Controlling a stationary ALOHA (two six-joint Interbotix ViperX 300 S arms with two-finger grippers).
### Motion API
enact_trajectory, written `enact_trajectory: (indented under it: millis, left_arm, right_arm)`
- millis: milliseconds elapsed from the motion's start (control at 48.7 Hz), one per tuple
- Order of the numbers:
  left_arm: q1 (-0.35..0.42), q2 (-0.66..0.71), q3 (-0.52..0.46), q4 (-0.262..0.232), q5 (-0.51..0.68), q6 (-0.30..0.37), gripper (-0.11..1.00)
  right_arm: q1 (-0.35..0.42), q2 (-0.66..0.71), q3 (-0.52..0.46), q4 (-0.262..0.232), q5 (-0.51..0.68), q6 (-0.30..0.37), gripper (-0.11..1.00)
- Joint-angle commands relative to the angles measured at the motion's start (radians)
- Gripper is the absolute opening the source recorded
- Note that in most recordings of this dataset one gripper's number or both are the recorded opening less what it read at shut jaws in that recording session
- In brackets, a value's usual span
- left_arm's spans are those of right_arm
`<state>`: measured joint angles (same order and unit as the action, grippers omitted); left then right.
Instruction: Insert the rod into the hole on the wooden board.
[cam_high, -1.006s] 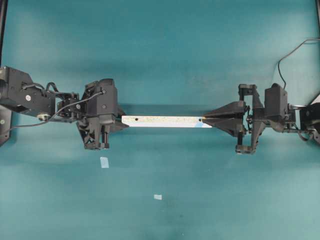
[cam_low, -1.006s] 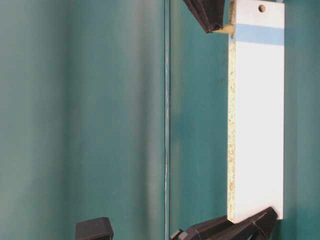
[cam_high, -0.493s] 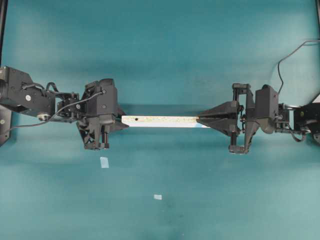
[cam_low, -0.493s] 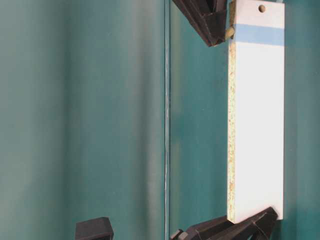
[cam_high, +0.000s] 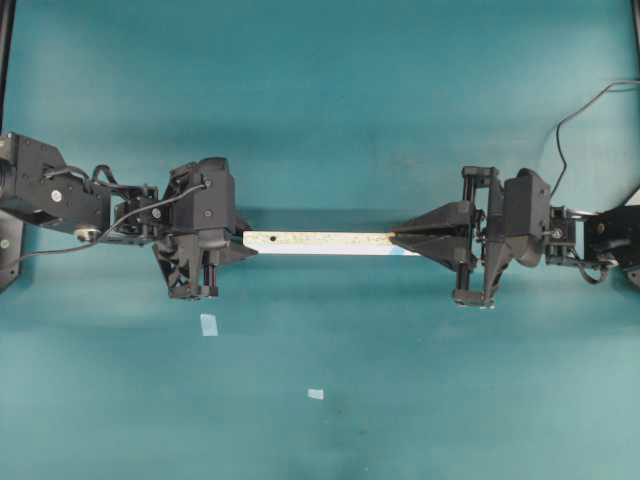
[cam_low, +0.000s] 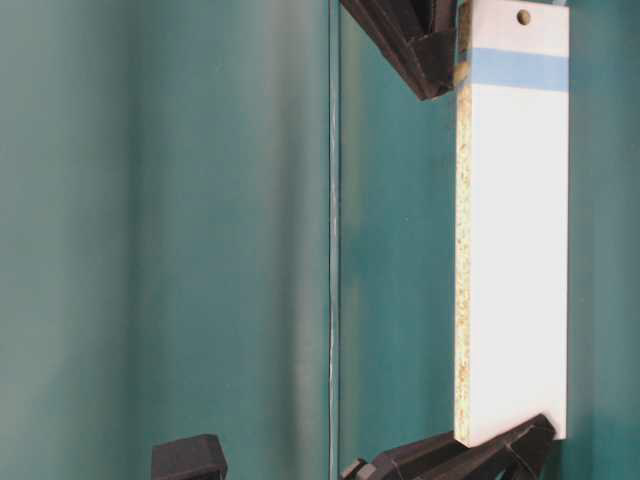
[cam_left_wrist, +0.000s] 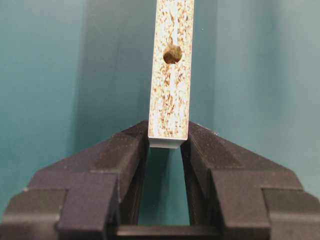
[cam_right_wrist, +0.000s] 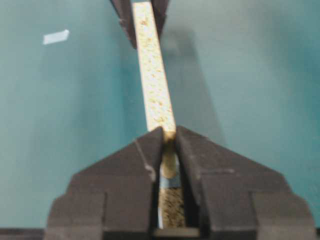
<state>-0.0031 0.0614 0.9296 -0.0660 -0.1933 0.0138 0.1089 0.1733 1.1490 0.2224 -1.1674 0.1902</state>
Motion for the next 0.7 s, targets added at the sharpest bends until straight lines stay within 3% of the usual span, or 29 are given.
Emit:
enact_trajectory:
  millis: [0,677]
  left_arm:
    - [0.003,-0.009,-0.005,0.002,0.002,-0.008,0.31]
    - [0.003,-0.009,-0.008,0.002,0.002,-0.009,0.31]
  right_arm:
    - [0.002,-0.017,0.000,0.003,-0.005,-0.003,0.11]
    - [0.025,-0.018,0.032,0.003,0.000,0.009,0.11]
